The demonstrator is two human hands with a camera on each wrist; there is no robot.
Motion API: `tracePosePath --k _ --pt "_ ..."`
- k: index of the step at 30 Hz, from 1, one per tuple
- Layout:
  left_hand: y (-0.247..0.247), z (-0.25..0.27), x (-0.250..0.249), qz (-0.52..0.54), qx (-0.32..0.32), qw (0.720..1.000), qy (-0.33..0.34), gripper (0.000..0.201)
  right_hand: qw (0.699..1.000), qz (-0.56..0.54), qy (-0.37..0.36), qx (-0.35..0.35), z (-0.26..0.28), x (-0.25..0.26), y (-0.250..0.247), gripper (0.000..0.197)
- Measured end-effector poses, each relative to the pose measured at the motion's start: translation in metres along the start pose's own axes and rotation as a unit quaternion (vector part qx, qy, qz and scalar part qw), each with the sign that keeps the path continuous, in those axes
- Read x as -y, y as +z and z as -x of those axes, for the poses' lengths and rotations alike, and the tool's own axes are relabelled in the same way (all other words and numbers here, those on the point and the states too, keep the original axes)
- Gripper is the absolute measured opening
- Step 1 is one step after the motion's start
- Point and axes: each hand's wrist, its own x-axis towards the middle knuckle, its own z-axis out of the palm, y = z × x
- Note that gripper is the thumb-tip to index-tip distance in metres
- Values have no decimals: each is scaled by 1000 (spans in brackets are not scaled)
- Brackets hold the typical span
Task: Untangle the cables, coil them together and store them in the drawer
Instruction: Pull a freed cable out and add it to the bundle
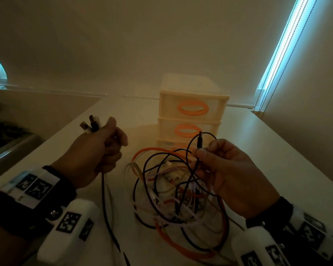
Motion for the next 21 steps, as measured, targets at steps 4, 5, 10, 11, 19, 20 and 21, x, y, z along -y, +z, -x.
tracePosePath --k 4,5,10,11,19,20,21 --pt "33 29 -18 -32 71 994 74 59 997 4 -76 -20 -2 -6 14 16" --pt "39 35 -20 -47 93 991 81 59 996 -4 -89 -19 -1 -5 19 16" --pt "50 45 -18 -102 175 977 66 57 990 21 -136 -11 -2 1 42 19" --pt "51 45 -17 -100 183 976 59 57 991 24 -134 -4 -2 0 47 19" --pt "52 43 -15 -96 228 967 65 31 996 10 -85 12 3 -25 65 28" --pt "52 42 -15 -72 223 970 61 28 998 8 -61 17 5 -28 64 35" --pt "50 41 -15 -47 215 974 53 27 999 28 -33 22 8 -31 65 39"
